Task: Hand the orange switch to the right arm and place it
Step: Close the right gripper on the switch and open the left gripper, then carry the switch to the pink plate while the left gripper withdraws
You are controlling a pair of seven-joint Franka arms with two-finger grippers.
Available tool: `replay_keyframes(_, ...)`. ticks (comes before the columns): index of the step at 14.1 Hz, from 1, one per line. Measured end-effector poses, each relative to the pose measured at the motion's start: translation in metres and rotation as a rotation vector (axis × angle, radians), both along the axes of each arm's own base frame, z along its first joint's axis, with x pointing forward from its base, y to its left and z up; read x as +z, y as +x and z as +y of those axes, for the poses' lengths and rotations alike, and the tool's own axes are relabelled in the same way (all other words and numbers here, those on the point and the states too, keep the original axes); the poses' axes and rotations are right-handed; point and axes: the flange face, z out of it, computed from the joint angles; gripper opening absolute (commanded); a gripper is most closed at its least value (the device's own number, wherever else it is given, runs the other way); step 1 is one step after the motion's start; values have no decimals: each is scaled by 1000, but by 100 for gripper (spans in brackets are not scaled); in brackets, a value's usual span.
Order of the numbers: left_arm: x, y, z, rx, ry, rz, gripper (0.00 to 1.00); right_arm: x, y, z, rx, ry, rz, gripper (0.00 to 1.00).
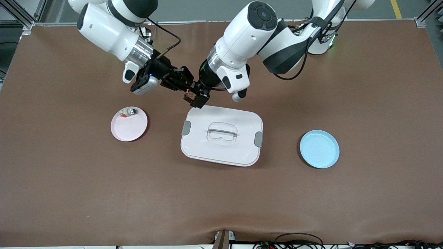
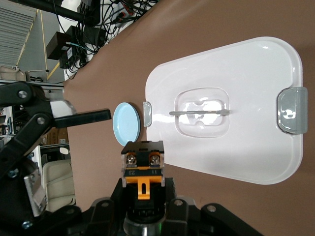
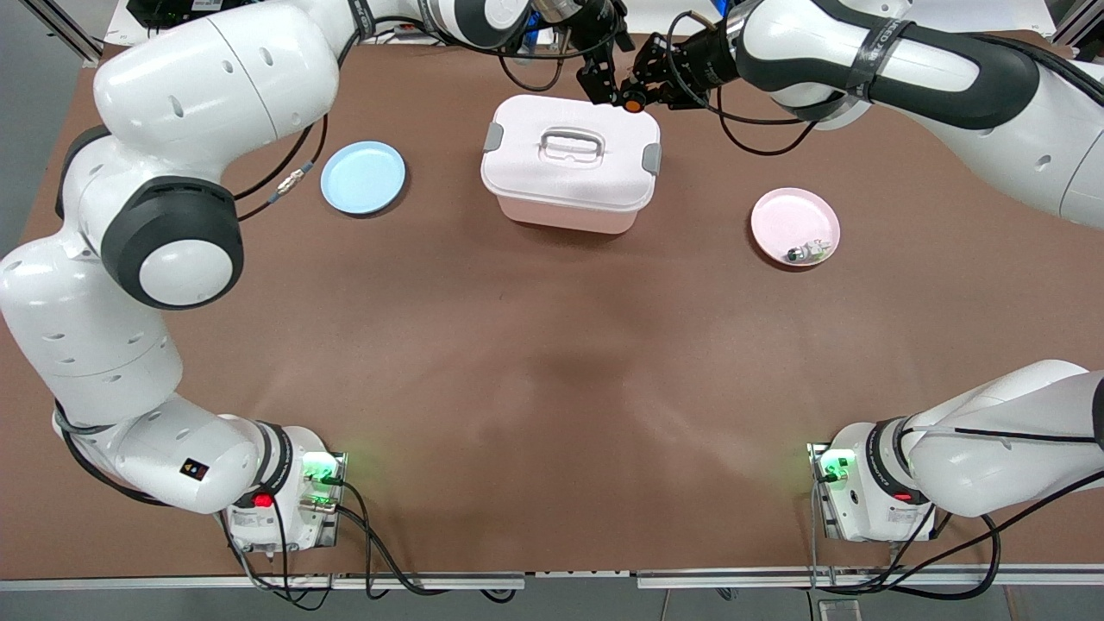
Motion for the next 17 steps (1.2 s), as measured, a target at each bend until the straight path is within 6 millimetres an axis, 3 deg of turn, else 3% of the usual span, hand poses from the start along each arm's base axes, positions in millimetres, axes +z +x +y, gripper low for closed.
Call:
replay_keyframes(2, 9, 11, 13, -20, 11, -44, 100, 1, 2, 2, 27, -10, -21, 0)
replay_keyframes(5, 25, 38, 61, -95, 72, -101, 100, -4, 1, 3, 173, -73, -121, 0)
replay_keyframes(9, 35, 78, 143, -280, 200, -195, 100, -14, 6, -4, 395, -190, -292, 0)
replay_keyframes(12, 41, 86, 201, -529, 371, -225, 100, -27, 10, -14, 580, -314, -358, 0)
replay_keyframes(14, 41, 92, 245, -684, 454, -198, 100, -35, 15, -28, 724, -409, -397, 0)
replay_keyframes(17, 44, 108, 326, -847, 517, -172, 100, -44, 28, -65, 935, -520, -451, 0)
